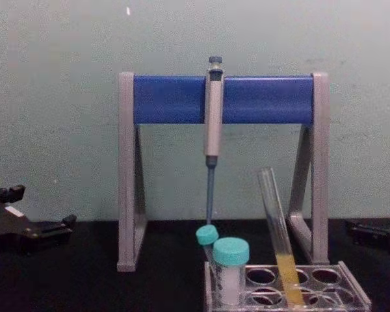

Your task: Pick up the test tube from the test tube rack, shake it, then place it back into the test tube rack.

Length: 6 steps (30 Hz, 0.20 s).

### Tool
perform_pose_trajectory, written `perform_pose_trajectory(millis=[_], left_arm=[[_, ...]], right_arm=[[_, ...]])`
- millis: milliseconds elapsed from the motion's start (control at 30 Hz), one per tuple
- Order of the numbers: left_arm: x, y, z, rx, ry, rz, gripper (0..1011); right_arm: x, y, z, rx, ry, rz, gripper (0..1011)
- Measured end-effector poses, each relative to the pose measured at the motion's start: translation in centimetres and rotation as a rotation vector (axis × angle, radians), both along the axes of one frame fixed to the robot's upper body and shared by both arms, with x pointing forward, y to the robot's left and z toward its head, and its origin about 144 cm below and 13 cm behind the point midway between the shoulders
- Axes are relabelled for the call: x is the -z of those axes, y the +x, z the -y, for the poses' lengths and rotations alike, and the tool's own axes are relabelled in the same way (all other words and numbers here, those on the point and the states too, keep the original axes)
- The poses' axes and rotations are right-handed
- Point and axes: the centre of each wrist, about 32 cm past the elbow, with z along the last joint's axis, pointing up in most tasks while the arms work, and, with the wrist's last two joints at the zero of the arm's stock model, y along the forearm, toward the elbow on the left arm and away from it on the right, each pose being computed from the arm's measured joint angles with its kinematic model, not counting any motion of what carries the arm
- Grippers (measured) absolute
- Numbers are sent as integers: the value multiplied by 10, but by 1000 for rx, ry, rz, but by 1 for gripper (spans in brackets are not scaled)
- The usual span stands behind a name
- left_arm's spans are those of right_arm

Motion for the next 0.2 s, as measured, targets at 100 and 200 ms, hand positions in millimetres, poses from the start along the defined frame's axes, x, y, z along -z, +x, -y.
perform_pose_trajectory(millis=[100, 200], left_arm=[[0, 0, 0, 0, 0, 0, 1001], [0, 0, 0, 0, 0, 0, 1001]], right_arm=[[0, 0, 0, 0, 0, 0, 1000], [0, 0, 0, 0, 0, 0, 1000]])
